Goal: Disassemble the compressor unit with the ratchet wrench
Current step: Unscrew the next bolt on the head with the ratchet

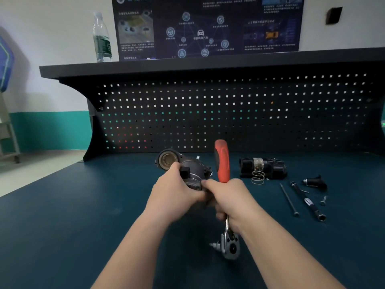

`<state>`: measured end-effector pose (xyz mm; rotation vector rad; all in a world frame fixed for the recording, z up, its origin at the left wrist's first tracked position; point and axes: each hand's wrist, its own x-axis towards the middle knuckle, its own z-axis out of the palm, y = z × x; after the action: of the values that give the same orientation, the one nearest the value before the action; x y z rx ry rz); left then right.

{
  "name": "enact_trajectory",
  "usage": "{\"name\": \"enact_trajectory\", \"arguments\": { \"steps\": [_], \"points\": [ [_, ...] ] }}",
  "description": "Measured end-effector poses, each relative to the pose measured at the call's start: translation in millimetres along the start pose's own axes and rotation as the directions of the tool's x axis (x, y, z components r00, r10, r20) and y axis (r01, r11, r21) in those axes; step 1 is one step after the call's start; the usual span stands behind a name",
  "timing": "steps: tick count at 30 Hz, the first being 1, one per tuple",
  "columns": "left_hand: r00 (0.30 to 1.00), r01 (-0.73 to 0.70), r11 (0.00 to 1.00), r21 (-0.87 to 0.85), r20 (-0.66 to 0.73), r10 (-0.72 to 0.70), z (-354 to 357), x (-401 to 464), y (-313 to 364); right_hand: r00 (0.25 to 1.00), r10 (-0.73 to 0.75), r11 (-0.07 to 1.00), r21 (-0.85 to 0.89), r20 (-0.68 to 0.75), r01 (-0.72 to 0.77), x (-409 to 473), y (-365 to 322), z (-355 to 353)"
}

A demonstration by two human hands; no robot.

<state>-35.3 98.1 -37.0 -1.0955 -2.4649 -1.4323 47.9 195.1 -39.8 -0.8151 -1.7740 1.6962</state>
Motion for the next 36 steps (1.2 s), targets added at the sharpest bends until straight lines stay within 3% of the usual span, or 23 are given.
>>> {"name": "enact_trajectory", "arguments": {
  "steps": [5,9,13,16,19,22,24,27,31,34,36],
  "points": [
    [0.994,-0.107,0.951,0.289,0.059,0.094,-1,3,5,0.968,0.175,0.977,0.092,0.177,-0.193,5,4,-12],
    [0.964,-0.259,0.813,0.521,0.197,0.180,-2,7,8,0.930,0.281,0.945,0.099,0.238,-0.311,6,6,-12],
    [0.923,-0.383,0.625,0.680,0.300,0.240,2,8,18,0.967,0.246,0.969,0.011,0.073,-0.247,17,3,-24],
    [0.878,-0.477,0.491,0.729,0.379,0.292,11,2,25,0.979,0.193,0.977,0.105,-0.066,-0.186,27,0,-39],
    [0.857,-0.513,0.440,0.737,0.409,0.313,22,-1,31,0.979,0.179,0.970,0.186,-0.100,-0.158,32,-3,-55],
    [0.863,-0.504,0.452,0.736,0.415,0.286,27,0,38,0.983,0.148,0.943,0.317,-0.110,-0.106,34,-11,-71],
    [0.874,-0.485,0.520,0.703,0.394,0.283,29,1,35,0.984,0.124,0.902,0.428,-0.126,-0.059,31,-17,-82],
    [0.896,-0.428,0.699,0.574,0.370,0.245,41,-3,20,0.995,0.086,0.840,0.541,-0.053,-0.044,23,-25,-94],
    [0.913,-0.366,0.853,0.372,0.322,0.251,63,-6,26,0.999,-0.038,0.855,0.518,0.011,0.027,9,-33,-102],
    [0.891,-0.258,0.964,-0.062,0.371,0.263,59,-7,27,0.990,-0.135,0.862,0.498,0.049,0.093,0,-36,-109],
    [0.881,-0.143,0.942,-0.304,0.395,0.261,47,-9,16,0.977,-0.176,0.835,0.544,0.119,0.084,-6,-36,-113]
  ]
}}
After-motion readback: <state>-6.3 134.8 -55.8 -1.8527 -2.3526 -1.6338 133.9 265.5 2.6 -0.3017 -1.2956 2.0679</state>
